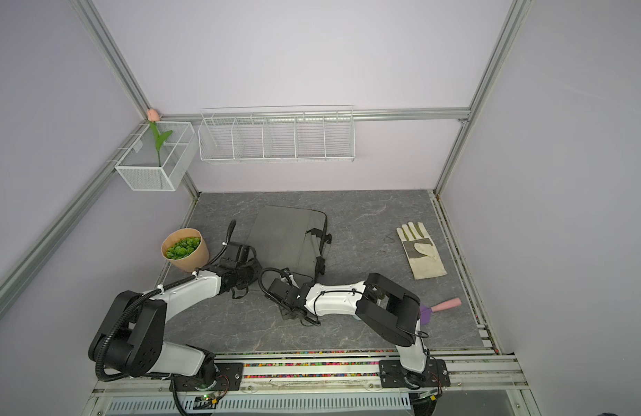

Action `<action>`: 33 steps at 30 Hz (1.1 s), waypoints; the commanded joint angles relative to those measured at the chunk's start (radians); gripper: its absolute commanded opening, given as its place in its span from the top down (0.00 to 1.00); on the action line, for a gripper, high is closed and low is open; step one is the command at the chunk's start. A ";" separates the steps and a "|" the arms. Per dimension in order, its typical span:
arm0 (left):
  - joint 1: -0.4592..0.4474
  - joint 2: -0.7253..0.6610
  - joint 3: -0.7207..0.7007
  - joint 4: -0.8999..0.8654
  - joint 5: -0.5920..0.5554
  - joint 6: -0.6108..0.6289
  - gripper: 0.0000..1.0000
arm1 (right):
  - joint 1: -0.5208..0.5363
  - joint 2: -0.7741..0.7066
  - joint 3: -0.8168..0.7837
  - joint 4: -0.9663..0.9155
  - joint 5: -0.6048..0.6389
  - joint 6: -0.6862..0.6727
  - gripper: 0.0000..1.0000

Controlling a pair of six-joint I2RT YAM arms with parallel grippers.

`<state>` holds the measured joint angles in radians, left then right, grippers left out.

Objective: Put the mouse into the laptop bag
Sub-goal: Unzip the zipper on the zippered laptop bag.

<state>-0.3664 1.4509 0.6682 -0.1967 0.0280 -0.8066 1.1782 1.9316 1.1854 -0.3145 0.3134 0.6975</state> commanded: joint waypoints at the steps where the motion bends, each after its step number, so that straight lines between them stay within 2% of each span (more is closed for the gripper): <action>1: 0.001 0.032 -0.050 -0.132 0.016 0.003 1.00 | -0.015 0.027 -0.018 0.021 -0.024 0.028 0.92; 14: 0.066 0.103 -0.099 -0.094 0.020 0.024 1.00 | -0.028 -0.061 -0.157 0.053 -0.033 0.051 0.93; 25: 0.080 0.217 -0.085 -0.067 -0.002 0.022 1.00 | -0.065 -0.120 -0.247 0.032 -0.025 0.036 0.93; 30: 0.083 0.235 -0.075 -0.073 -0.007 0.015 1.00 | -0.094 -0.166 -0.283 0.035 -0.027 0.002 0.93; 33: 0.083 0.242 -0.063 -0.091 -0.014 -0.004 1.00 | -0.102 -0.181 -0.279 0.048 -0.057 -0.064 0.93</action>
<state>-0.3000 1.5703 0.6750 -0.0265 0.1169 -0.7849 1.0855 1.7638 0.9348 -0.1673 0.2844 0.6853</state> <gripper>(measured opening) 0.049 0.072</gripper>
